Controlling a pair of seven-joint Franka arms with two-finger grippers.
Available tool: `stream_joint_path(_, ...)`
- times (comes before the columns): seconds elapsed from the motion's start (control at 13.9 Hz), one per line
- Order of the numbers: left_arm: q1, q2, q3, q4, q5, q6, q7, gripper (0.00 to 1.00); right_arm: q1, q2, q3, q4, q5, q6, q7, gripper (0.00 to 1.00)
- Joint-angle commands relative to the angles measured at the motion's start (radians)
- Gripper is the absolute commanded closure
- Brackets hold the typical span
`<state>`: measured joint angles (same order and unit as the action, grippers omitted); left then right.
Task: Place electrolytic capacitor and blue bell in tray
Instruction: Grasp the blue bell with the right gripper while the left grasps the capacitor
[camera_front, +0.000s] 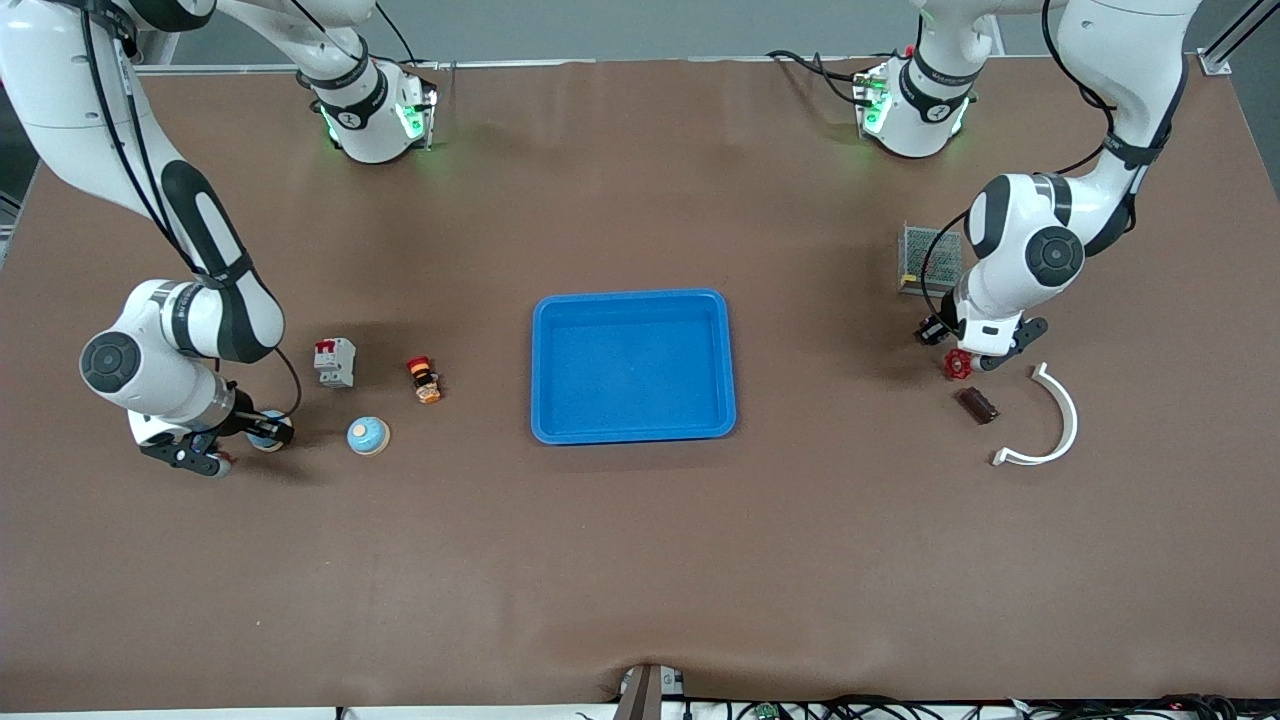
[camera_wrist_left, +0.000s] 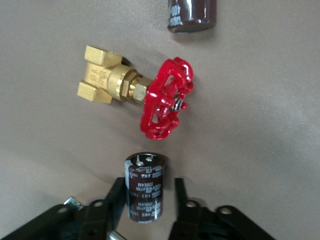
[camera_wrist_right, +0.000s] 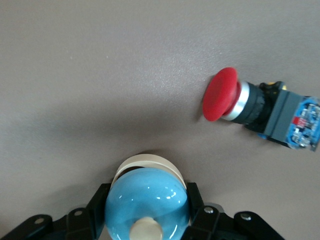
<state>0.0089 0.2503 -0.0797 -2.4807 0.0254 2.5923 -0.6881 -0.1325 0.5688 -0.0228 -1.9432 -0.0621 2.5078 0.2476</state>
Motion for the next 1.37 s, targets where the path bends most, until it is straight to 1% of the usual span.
stream_joint_path(0.0,0.0,0.006,-0.005,-0.001,0.004,0.014,-0.018,0.69,0.045,-0.063,0.009,0.05,-0.012,-0.147,0.149,1.0)
stream_joint_path(0.14,-0.001,0.004,-0.005,0.0,0.004,0.014,-0.019,0.84,0.095,-0.079,0.011,0.085,-0.002,-0.216,0.295,1.0)
stream_joint_path(0.22,0.0,0.001,-0.005,0.002,0.004,0.012,-0.021,0.87,0.128,-0.087,0.014,0.09,0.011,-0.224,0.387,1.0)
stream_joint_path(0.29,-0.001,-0.003,-0.005,0.005,0.004,0.011,-0.031,0.87,0.16,-0.09,0.017,0.092,0.042,-0.224,0.483,1.0)
stream_joint_path(0.36,-0.004,-0.008,-0.008,0.008,0.005,0.009,-0.054,0.9,0.198,-0.089,0.02,0.102,0.071,-0.224,0.569,1.0)
stream_joint_path(0.43,-0.01,-0.012,-0.02,0.011,0.005,0.006,-0.088,0.92,0.229,-0.089,0.02,0.112,0.083,-0.224,0.654,1.0)
stream_joint_path(0.58,-0.013,-0.019,-0.078,0.028,0.005,-0.004,-0.193,1.0,0.278,-0.087,0.02,0.118,0.084,-0.224,0.799,1.0)
stream_joint_path(0.65,-0.013,-0.02,-0.104,0.043,0.004,-0.014,-0.243,1.0,0.304,-0.087,0.02,0.119,0.084,-0.224,0.855,1.0)
stream_joint_path(0.86,-0.013,-0.023,-0.156,0.106,0.005,-0.107,-0.333,1.0,0.375,-0.087,0.02,0.122,0.084,-0.227,1.008,1.0)
stream_joint_path(1.08,-0.015,-0.019,-0.233,0.17,0.005,-0.176,-0.477,1.0,0.457,-0.081,0.02,0.139,0.082,-0.225,1.172,1.0)
stream_joint_path(1.3,-0.02,-0.006,-0.311,0.221,0.005,-0.193,-0.592,1.0,0.537,-0.057,0.02,0.177,0.084,-0.225,1.333,1.0)
